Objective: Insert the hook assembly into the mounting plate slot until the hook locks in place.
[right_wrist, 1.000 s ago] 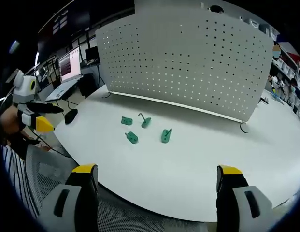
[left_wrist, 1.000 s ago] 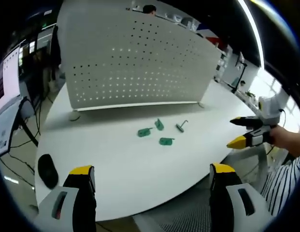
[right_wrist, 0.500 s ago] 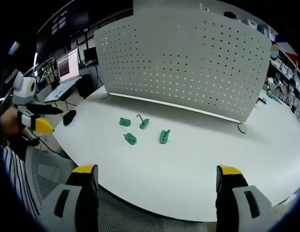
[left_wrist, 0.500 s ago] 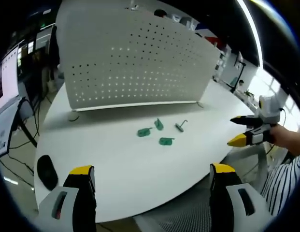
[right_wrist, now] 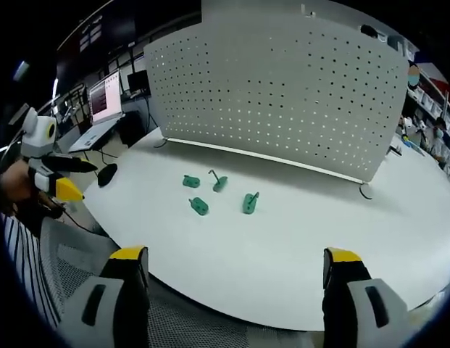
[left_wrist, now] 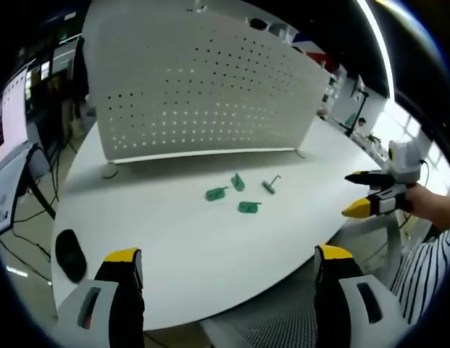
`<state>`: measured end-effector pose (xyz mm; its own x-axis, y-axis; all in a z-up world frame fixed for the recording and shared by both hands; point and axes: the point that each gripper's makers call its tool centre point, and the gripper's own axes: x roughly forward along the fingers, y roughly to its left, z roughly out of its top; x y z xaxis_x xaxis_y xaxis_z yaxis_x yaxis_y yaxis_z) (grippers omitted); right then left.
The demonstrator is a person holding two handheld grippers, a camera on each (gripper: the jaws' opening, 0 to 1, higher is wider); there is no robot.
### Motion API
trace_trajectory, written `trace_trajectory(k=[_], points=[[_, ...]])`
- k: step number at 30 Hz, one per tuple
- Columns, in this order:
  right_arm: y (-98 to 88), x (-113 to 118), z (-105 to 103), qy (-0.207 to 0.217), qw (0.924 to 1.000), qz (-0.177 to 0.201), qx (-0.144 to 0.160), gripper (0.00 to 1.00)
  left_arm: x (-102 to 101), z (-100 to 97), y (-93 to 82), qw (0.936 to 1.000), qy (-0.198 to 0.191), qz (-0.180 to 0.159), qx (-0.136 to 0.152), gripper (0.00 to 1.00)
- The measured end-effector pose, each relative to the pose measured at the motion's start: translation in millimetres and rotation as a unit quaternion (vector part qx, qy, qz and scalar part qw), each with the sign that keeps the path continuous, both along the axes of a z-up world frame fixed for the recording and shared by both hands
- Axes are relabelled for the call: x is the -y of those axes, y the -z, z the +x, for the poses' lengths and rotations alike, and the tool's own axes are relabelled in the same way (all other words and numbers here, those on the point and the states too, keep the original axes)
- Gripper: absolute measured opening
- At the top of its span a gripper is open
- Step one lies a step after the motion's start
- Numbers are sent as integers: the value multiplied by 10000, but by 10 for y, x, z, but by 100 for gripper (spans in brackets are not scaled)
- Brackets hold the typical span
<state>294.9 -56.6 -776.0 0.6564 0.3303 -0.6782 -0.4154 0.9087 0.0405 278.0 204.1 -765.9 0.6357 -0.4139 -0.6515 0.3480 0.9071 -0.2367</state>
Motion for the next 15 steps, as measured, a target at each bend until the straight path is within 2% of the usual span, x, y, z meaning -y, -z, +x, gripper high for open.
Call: trace_trajectory(k=[8, 15], points=[[32, 9, 1, -13, 10000, -11, -52, 95, 15, -11, 29, 10000, 2, -12, -48, 100], [51, -90, 23, -157, 9998, 57, -76, 93, -15, -32, 76, 9999, -51, -19, -124, 100]])
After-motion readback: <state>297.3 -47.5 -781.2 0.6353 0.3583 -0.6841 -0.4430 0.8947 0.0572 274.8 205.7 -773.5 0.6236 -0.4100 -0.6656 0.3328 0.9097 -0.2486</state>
